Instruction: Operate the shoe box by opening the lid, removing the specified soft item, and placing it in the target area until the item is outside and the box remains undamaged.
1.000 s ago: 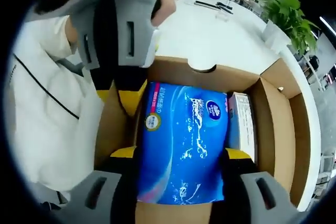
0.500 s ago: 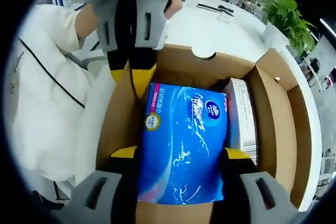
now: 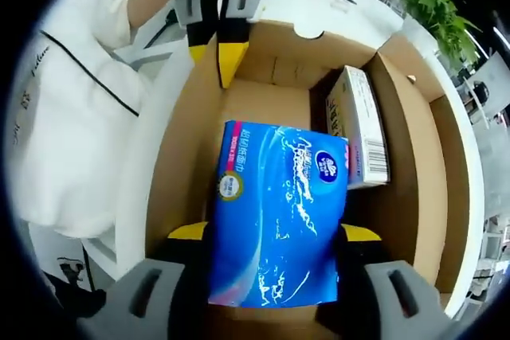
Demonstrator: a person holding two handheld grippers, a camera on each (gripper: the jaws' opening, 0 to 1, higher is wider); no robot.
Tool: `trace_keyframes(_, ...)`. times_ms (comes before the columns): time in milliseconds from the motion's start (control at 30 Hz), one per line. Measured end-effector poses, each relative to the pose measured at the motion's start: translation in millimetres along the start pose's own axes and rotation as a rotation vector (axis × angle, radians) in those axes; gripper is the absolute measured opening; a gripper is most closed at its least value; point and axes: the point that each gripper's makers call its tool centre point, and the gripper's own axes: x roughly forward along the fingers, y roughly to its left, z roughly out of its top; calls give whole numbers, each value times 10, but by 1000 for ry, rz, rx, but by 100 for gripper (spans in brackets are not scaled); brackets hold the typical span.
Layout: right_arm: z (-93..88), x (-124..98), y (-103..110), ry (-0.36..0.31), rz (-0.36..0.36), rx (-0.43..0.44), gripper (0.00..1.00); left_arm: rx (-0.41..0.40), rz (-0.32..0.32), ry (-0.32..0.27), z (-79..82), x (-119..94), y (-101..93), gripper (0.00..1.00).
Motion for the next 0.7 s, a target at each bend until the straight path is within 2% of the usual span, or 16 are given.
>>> trace_keyframes(300, -194, -58, -74, 16, 5, 14, 64, -3, 1, -1, 2, 5, -18, 1)
trace_keyframes(700, -391, -106, -86, 101, 11, 3, 65, -7, 2, -1, -12, 3, 19, 1)
